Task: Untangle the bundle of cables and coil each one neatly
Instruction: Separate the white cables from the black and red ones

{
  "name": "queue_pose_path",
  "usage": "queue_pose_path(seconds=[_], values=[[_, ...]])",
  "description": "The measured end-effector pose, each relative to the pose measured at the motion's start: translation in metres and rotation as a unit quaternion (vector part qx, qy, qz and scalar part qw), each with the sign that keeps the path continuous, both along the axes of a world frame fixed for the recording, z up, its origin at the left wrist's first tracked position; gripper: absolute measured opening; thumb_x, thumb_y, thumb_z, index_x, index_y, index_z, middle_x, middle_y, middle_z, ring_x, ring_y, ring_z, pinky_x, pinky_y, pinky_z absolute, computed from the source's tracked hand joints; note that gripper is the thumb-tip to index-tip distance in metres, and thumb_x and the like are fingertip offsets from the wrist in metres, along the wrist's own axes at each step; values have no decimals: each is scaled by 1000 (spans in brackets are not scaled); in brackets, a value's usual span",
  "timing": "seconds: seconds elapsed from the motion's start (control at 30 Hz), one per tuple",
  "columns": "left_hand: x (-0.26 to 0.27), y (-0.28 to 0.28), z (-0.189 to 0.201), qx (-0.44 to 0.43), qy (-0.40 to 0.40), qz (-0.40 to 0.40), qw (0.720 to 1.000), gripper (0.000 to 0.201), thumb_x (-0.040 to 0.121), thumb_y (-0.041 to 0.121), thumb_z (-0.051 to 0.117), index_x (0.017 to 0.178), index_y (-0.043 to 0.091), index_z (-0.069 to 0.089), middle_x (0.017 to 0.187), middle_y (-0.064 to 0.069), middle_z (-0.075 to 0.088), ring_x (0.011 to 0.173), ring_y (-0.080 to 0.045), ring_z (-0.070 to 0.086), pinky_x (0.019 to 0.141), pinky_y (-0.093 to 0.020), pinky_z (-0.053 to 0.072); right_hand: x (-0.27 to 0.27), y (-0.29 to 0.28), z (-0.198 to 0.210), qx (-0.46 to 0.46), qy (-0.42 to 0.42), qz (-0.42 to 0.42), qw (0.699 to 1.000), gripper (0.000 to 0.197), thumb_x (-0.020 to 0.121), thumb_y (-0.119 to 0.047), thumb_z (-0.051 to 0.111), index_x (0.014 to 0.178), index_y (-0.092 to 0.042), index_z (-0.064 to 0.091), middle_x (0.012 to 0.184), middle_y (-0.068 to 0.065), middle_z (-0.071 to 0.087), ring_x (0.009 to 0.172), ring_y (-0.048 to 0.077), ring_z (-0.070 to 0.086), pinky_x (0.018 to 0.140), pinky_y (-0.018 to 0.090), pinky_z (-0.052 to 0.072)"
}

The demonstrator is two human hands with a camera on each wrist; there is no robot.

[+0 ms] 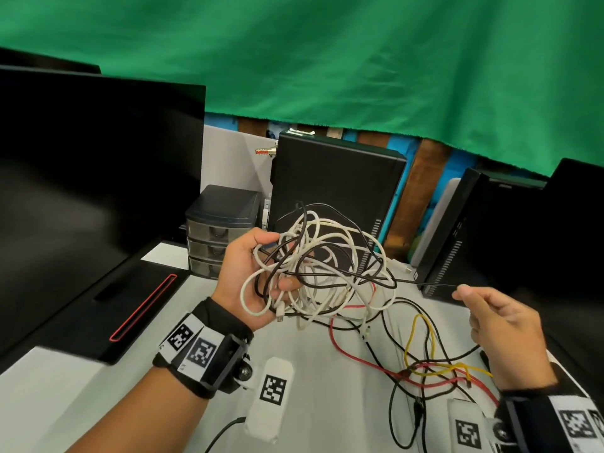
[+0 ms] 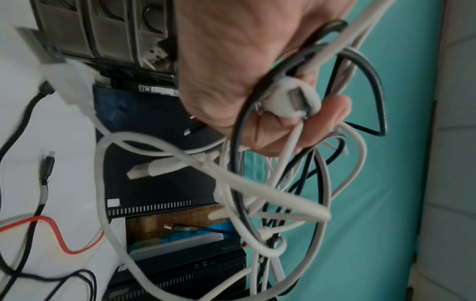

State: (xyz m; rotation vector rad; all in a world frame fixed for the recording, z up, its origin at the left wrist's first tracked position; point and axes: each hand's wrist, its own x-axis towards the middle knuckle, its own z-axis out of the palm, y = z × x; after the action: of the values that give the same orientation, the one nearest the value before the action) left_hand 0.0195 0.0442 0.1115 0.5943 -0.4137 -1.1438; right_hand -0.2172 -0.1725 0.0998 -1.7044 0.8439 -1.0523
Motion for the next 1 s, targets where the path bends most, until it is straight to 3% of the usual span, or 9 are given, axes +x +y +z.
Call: queue_pose_path(seconds=[0.13, 0.3, 0.4, 0.5, 0.6, 0.67, 0.73, 0.87, 1.0], values=[[-7, 1, 7, -4, -15, 45, 999, 36, 84, 31, 48, 97, 0, 61, 86, -13, 54, 36, -14, 47, 32, -17, 35, 3, 4, -5, 23, 87, 56, 994, 22, 96, -19, 62, 79, -17, 76, 65, 10, 50, 66, 26, 43, 59, 31, 38], [-19, 1, 13, 6, -58, 50, 997, 40, 83, 32, 47, 87, 1, 71, 69, -12, 64, 36, -15, 50, 30, -15, 30, 20, 35, 8, -109, 110, 42, 987, 5, 92, -26, 67, 94, -28, 71, 94, -10, 71, 94, 4, 63, 89, 30, 52], [-26, -3, 12, 23, -72, 48, 996, 43, 85, 36, 50, 100, -2, 64, 75, -16, 59, 43, -17, 50, 31, -17, 34, 25, 82, 31, -291, 7, 1, 957, 8, 94, -27, 64, 88, -32, 67, 87, -17, 66, 86, -2, 62, 78, 9, 48], [-30, -8, 7, 30, -72, 52, 996, 45, 93, 40, 46, 116, 2, 54, 77, -18, 60, 44, -18, 53, 35, -21, 41, 28, 136, 43, -400, -33, 83, 912, 17, 92, -31, 60, 82, -23, 72, 68, -15, 60, 63, 5, 55, 57, 10, 41], [-36, -10, 6, 40, -66, 49, 996, 49, 95, 43, 48, 124, 4, 54, 96, -23, 63, 74, -29, 63, 75, -36, 51, 47, 156, 34, -465, 118, 86, 873, 14, 90, -36, 61, 81, -32, 72, 62, -21, 41, 55, 1, 40, 49, 19, 35], [-37, -10, 5, 49, -68, 66, 994, 54, 94, 44, 51, 128, 2, 55, 108, -25, 61, 93, -35, 58, 94, -44, 39, 58, 157, 28, -473, 185, 56, 860, 10, 87, -37, 62, 80, -33, 67, 63, -18, 35, 55, 3, 37, 49, 21, 32], [-35, -10, 4, 55, -61, 82, 993, 51, 91, 43, 54, 123, 4, 61, 106, -22, 63, 90, -31, 56, 83, -39, 38, 62, 156, 22, -457, 167, 54, 872, 9, 87, -38, 63, 82, -32, 66, 66, -16, 46, 59, 5, 47, 50, 24, 39], [-32, -12, -1, 54, -68, 78, 993, 45, 86, 41, 59, 103, 3, 75, 100, -17, 69, 103, -35, 49, 96, -41, 28, 65, 157, 19, -432, 151, 52, 888, 15, 88, -39, 57, 84, -30, 68, 74, -14, 55, 69, 6, 51, 55, 25, 44], [-41, -16, -2, 41, -134, 55, 989, 34, 86, 38, 64, 101, 8, 71, 98, -13, 69, 91, -22, 65, 88, -33, 50, 73, 151, 18, -426, 211, 33, 879, 17, 83, -40, 55, 87, -34, 69, 83, -15, 57, 80, 8, 53, 60, 24, 43]])
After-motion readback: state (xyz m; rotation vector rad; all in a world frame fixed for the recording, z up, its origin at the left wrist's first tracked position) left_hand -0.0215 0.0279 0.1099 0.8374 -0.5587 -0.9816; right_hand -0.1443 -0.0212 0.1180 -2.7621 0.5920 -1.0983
